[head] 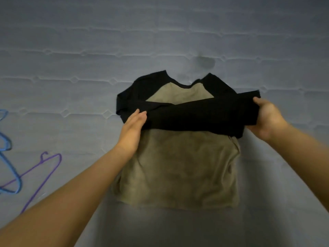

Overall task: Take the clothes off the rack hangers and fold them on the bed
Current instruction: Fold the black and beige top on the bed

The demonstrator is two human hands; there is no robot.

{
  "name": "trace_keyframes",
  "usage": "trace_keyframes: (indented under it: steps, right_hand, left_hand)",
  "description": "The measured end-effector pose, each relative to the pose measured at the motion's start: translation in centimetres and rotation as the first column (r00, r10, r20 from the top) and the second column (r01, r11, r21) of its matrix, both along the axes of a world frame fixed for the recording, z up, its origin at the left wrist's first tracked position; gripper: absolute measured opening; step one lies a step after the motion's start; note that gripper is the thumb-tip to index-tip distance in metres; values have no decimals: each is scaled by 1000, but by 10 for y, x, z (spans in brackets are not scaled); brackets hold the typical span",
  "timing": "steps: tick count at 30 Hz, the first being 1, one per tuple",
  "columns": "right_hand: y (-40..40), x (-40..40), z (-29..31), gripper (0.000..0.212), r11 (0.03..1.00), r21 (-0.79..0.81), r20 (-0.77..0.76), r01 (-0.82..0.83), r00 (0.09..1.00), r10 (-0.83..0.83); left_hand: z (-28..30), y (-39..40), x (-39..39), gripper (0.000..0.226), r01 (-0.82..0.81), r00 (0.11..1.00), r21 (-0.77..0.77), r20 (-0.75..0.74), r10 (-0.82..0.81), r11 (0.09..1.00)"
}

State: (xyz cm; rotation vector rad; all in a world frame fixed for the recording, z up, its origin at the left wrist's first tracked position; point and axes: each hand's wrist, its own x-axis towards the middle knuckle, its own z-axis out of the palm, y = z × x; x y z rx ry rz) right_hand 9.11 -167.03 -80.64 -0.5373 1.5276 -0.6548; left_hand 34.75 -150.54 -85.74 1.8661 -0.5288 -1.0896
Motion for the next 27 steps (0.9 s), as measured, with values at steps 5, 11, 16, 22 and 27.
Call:
trace_keyframes:
  steps: [5, 11, 16, 22, 27]
  right_hand:
    - [-12, -27, -34, 50, 979, 59, -271, -195, 941, 204]
    - [8, -47, -55, 74, 735, -117, -805, -668, 497, 324]
    - [26, -41, -66, 67, 286, 119, -937, -951, -12, 350]
    - [35, -41, -83, 71, 98, 467, -758, -879, -340, 557]
    - [57, -50, -71, 65, 466, 11, -947, -885, 141, 290]
  left_hand:
    - [-10, -20, -14, 40, 224, 968, 46, 107, -228, 974]
    - [-21, -32, -5, 55, 402, 449, 569, 560, -696, 718]
    - [-34, -9, 4, 73, 307, 326, 751, 494, -806, 584]
    - [-32, -16, 20, 77, 354, 318, 837, 312, -895, 418]
    - [-12, 5, 30, 48, 271, 499, 334, 754, -428, 903]
